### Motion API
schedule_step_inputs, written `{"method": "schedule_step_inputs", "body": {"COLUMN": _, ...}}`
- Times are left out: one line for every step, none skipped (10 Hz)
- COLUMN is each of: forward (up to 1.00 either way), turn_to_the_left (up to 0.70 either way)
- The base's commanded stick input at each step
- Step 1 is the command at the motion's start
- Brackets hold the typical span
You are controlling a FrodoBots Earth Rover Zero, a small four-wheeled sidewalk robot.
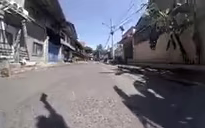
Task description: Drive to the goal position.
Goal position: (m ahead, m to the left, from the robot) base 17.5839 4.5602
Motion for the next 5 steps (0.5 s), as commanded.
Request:
{"method": "schedule_step_inputs", "body": {"forward": 1.00, "turn_to_the_left": 0.00}}
{"method": "schedule_step_inputs", "body": {"forward": 1.00, "turn_to_the_left": 0.00}}
{"method": "schedule_step_inputs", "body": {"forward": 1.00, "turn_to_the_left": 0.00}}
{"method": "schedule_step_inputs", "body": {"forward": 1.00, "turn_to_the_left": 0.00}}
{"method": "schedule_step_inputs", "body": {"forward": 1.00, "turn_to_the_left": 0.00}}
